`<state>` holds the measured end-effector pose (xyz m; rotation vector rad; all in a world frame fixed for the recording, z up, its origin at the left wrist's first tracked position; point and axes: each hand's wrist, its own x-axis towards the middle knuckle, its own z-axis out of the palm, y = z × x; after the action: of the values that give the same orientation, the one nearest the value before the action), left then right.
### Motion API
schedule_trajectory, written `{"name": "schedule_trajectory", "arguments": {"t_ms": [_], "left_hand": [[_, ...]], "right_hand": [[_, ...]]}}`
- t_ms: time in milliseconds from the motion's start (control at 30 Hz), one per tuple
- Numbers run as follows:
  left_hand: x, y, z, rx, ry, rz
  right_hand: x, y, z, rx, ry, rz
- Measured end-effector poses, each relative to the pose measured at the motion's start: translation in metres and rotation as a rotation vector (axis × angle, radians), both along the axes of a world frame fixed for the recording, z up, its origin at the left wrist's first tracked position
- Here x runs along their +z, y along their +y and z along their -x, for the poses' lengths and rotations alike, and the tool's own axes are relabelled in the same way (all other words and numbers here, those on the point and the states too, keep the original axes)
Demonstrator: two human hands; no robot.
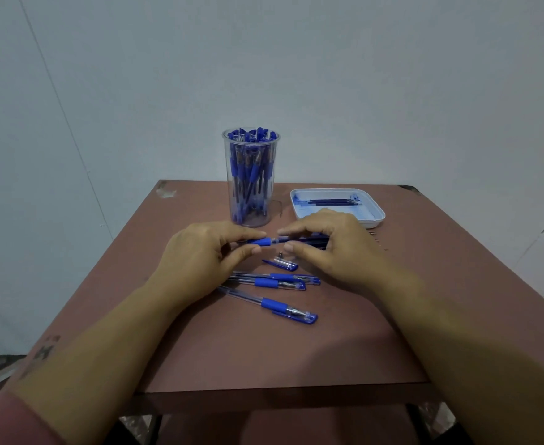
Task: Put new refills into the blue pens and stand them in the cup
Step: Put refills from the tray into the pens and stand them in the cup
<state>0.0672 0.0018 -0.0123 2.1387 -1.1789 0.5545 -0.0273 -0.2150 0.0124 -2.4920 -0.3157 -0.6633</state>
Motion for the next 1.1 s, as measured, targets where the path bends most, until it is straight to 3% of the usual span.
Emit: {"name": "schedule_trajectory", "arguments": {"t_ms": [300,533,667,867,1100], "left_hand": [[-0.006,0.007,-0.014,0.179,0.086,0.0],[-0.005,0.007,-0.009,0.174,0.106,-0.013],[-0.005,0.007,-0.006,0.164,0.109,-0.009],[-0.004,0.006,-0.007,0.165,0.115,0.012],[-0.004,0.004,-0.013,0.138,0.083,0.029]], "right_hand": [[-0.007,-0.045,-0.001,-0.131,0.078,-0.092],[-0.011,-0.061,-0.008,-0.237,0.137,0.221],[-0.012,-0.062,-0.011,-0.244,0.137,0.288],[-0.007,-0.072,-0.024,-0.225,0.042,0.17],[0.025,-0.087,-0.064,-0.288,0.273,0.197]]}}
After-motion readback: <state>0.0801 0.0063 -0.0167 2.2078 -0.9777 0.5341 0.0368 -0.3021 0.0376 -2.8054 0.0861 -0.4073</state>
